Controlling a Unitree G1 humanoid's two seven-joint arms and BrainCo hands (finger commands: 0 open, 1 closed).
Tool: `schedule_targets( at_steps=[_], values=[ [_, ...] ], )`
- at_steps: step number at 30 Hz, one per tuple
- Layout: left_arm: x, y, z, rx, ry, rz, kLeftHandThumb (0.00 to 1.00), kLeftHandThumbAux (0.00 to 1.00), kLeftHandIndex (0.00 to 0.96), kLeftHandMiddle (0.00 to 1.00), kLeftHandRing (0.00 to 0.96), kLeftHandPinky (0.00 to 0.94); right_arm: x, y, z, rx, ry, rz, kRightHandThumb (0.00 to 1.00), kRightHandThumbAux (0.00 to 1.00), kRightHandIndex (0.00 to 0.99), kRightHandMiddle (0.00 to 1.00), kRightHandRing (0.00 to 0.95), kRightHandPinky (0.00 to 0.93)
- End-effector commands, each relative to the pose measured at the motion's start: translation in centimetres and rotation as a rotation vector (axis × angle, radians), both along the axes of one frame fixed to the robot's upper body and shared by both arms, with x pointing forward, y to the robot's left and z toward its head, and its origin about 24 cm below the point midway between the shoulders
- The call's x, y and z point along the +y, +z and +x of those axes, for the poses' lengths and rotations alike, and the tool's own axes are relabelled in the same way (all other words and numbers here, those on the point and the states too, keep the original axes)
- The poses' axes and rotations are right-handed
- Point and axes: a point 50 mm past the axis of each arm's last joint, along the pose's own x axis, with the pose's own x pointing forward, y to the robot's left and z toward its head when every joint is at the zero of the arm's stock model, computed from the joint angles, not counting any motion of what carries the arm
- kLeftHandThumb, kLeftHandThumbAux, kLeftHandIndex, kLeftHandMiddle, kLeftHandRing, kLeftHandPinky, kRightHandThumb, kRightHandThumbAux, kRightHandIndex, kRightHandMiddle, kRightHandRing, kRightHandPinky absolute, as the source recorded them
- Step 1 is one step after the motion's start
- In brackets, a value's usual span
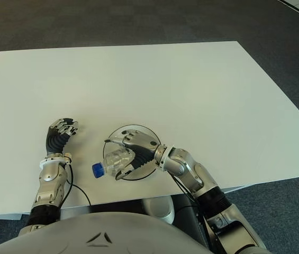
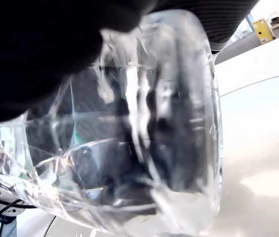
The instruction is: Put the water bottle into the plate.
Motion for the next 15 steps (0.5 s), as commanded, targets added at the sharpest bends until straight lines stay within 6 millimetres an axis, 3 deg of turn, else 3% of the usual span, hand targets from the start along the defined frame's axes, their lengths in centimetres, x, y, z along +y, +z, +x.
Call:
schedule_targets(
  at_steps=[1,15],
  values=[
    [-0.02,-0.75,-0.51,0.051,0.002,-0.008,0.833,0.676,0.416,0.478,0.520,0.497,-0.06,0.40,0.08,-0.025,-0.031,0.008,0.303,0.218,0.000,0.000,0.000,0.000],
    [-0.03,-0.71,-0.51,0.050,0.002,0.001,0.833,0.676,0.415,0.479,0.519,0.500,-0.16,0.44,0.26,-0.090,-0.079,-0.020,0.308,0.175,0.000,0.000,0.000,0.000]
  ],
)
